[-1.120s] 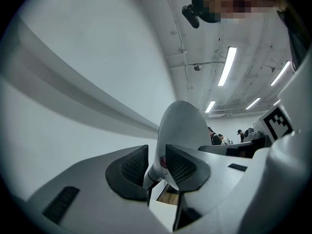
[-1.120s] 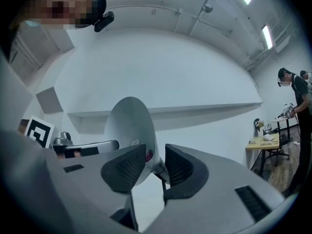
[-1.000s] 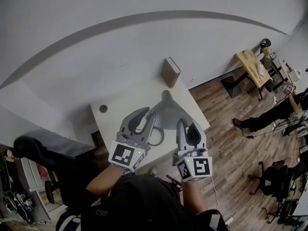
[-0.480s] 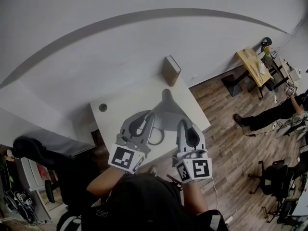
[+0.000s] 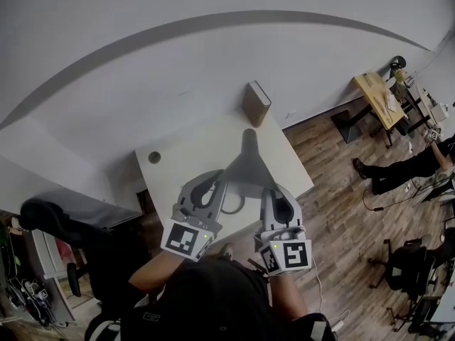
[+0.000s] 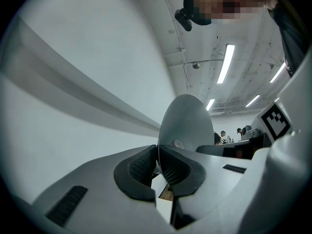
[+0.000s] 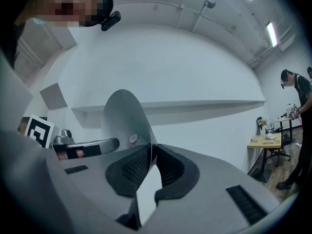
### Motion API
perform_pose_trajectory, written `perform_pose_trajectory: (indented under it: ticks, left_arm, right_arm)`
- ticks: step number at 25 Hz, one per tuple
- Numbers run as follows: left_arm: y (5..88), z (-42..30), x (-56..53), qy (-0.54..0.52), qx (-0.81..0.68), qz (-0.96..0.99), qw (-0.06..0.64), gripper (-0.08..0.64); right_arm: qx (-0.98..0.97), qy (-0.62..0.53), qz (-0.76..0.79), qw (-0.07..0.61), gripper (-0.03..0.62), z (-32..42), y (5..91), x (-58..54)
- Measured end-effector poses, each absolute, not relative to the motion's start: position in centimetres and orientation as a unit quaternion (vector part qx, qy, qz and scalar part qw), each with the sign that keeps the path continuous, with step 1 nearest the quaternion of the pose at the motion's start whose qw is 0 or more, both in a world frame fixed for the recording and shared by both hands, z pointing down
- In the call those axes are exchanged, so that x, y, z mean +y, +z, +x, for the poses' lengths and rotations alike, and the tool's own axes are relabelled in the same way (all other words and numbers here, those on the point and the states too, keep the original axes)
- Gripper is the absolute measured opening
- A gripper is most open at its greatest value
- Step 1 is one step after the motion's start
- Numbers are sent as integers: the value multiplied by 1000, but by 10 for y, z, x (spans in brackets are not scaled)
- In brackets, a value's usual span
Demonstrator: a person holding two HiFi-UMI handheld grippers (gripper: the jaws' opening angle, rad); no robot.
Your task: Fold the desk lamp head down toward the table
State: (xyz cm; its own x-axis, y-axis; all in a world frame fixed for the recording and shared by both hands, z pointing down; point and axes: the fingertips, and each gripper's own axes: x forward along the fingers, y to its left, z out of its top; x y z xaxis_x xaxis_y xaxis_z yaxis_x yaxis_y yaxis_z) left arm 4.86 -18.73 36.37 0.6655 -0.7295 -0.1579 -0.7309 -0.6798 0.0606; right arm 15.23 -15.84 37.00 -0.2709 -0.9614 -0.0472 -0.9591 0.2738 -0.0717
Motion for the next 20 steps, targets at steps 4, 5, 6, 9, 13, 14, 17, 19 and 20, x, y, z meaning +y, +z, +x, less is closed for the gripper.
perform_pose_trajectory:
  ticks: [4,5,6,9,13,14,17,19,20]
  left_arm:
    - [366,49,-183,89,402,-911,-1,37]
    - [366,49,-182,89,401,-912,-2,37]
    - [367,48,-182,89,400,-912,-3,37]
    - [367,46,-181,96,398,-912,-8,37]
    - [373,47,-180,93,396,-914,-10,35]
    - [375,47,-179,92,395,-914,-11,35]
    - [381,47,-178,86,395,-915,-12,35]
    - [384,48,-177,83,395,-915,-11,35]
    - [386,48,-177,81,395,-915,-10,34]
  right_arm:
    - [799,-16,-599,39,41,152,375,-154]
    - [800,-17,-599,39,41,152,376,-153]
    - [800,-17,-599,39,41,151,377,-153]
    - [800,-18,-598,37,40,148,382,-153]
    - [799,-24,-600,35,38,149,388,-151]
    - [799,-25,-600,34,37,149,391,-151]
    - [800,-28,-599,31,35,149,396,-150]
    - [800,-30,-599,28,34,149,400,-150]
    - [800,-31,-599,25,34,149,402,-149]
